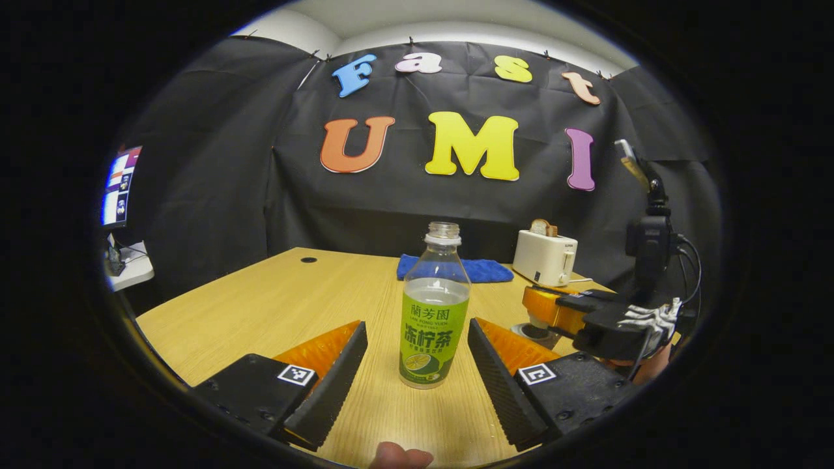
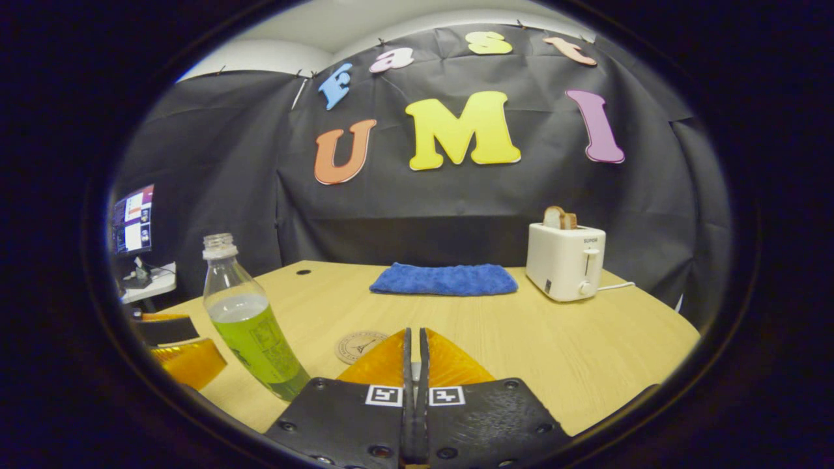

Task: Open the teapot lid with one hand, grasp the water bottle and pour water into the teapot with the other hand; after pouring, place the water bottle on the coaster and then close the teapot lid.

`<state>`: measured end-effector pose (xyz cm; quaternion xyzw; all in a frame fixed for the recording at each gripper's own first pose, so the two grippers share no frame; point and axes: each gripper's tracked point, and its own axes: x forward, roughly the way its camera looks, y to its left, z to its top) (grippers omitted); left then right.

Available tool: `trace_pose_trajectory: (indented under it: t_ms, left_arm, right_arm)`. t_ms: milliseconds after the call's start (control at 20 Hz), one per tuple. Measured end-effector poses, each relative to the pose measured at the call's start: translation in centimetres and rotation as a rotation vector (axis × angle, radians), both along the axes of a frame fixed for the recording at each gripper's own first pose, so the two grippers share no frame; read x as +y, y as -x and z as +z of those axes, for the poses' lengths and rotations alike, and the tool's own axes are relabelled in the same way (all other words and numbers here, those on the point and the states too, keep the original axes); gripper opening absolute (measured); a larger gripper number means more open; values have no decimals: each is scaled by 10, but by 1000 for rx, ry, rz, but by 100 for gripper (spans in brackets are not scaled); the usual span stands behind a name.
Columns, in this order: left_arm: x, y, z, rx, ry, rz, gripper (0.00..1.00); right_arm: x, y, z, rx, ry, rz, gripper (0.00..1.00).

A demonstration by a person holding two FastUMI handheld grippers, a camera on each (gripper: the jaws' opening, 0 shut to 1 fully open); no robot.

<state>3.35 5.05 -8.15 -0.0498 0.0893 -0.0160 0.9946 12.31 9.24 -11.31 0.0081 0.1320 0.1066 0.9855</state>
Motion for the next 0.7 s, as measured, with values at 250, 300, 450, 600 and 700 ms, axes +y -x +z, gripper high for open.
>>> trace_pose_trajectory:
  t_ms: [250, 300, 450, 600, 700]
  left_arm:
    - [-9, -17, -22, 49, -4, -26, 98]
    - [-10, -20, -26, 56, -3, -28, 98]
    - [-7, -29, -32, 74, -16, -16, 98]
    - [-8, -32, -37, 95, -9, -15, 98]
    - [-9, -36, -38, 92, -6, -18, 97]
  right_arm:
    - [-17, 20, 23, -32, 12, -4, 0]
    - [-21, 23, 27, -42, 19, -7, 0]
    - [-30, 32, 37, -59, 23, -12, 0]
    - [-38, 40, 36, -54, 29, -15, 0]
    - [-43, 42, 34, -50, 30, -19, 0]
